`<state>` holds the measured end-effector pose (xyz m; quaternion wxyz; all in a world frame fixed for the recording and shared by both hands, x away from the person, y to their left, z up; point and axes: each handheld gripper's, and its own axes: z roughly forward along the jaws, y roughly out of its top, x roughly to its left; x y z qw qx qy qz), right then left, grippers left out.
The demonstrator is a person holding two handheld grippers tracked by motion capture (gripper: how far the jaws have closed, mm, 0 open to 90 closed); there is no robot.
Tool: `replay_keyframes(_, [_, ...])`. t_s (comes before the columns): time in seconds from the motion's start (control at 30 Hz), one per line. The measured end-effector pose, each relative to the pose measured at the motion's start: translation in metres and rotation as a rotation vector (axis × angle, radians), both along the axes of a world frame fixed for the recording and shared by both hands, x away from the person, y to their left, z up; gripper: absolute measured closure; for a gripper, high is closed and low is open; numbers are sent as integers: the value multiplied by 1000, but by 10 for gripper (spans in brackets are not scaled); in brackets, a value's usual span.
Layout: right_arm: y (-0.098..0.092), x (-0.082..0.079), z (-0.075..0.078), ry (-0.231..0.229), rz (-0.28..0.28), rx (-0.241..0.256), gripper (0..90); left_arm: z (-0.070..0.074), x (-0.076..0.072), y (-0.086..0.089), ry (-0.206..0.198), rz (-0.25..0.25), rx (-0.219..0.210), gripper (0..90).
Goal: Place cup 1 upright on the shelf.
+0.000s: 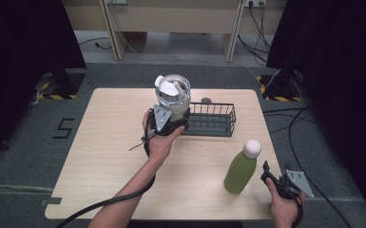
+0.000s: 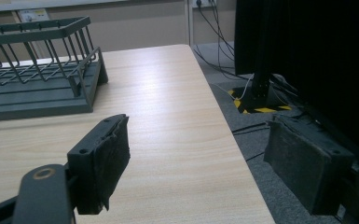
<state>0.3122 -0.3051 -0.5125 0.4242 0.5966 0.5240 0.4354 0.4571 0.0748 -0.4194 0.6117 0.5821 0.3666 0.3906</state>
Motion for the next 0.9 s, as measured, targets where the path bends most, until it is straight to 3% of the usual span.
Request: replay_keyframes(0.9, [-1, 1, -1, 0, 0, 6, 216, 6, 19, -21, 9, -13, -13, 102])
